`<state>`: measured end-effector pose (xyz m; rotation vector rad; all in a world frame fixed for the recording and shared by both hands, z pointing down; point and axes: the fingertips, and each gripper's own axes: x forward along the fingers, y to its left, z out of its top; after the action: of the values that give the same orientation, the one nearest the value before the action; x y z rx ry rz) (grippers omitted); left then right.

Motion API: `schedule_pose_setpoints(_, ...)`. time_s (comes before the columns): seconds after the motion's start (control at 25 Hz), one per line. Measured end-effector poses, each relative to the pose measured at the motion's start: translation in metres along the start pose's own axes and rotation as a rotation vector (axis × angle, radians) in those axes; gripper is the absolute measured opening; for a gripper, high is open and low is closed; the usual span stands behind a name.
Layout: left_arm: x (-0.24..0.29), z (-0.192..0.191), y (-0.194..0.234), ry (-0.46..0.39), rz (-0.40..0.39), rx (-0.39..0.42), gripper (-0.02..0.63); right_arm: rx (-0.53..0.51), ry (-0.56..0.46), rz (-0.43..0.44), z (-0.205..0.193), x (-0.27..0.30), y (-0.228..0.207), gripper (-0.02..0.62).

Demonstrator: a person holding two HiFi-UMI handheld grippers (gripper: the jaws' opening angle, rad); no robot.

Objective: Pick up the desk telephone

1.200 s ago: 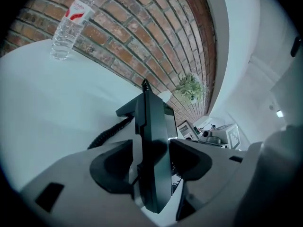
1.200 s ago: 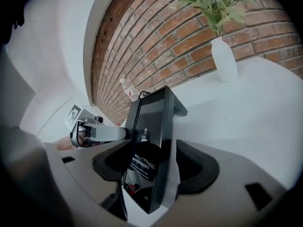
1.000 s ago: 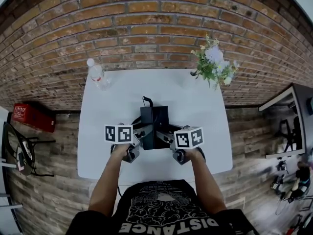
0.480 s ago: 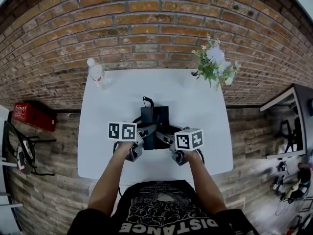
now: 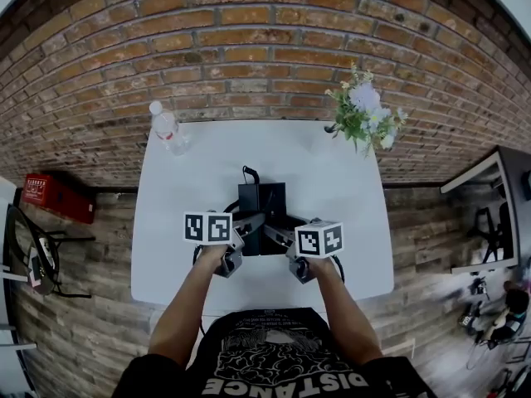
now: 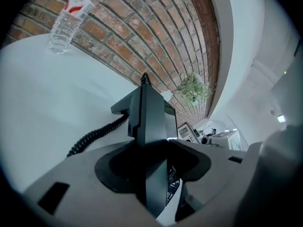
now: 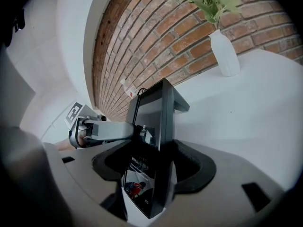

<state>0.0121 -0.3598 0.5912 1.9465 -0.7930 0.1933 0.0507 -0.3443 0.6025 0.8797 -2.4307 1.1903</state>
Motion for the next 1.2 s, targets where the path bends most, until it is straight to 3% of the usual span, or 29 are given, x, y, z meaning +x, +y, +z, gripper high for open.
schedule_pose_setpoints(0.72, -0.053, 0.052, -0.028, -0.185, 0.027, 0.046, 0.215, -0.175, -0.067, 0.081, 0.059, -0.004, 0.056, 0.267)
schedule_pose_setpoints(1.04, -0.111, 0.082, -0.035, -0.295, 0.086, 0.096, 0.216, -0.269, -0.093, 0.166, 0.087, 0.011, 0.111, 0.267)
schedule_pose_setpoints(1.2, -0.147, 0.096, -0.034, -0.351, 0.153, 0.141, 0.216, -0.318, -0.104, 0.217, 0.100, 0.018, 0.143, 0.267)
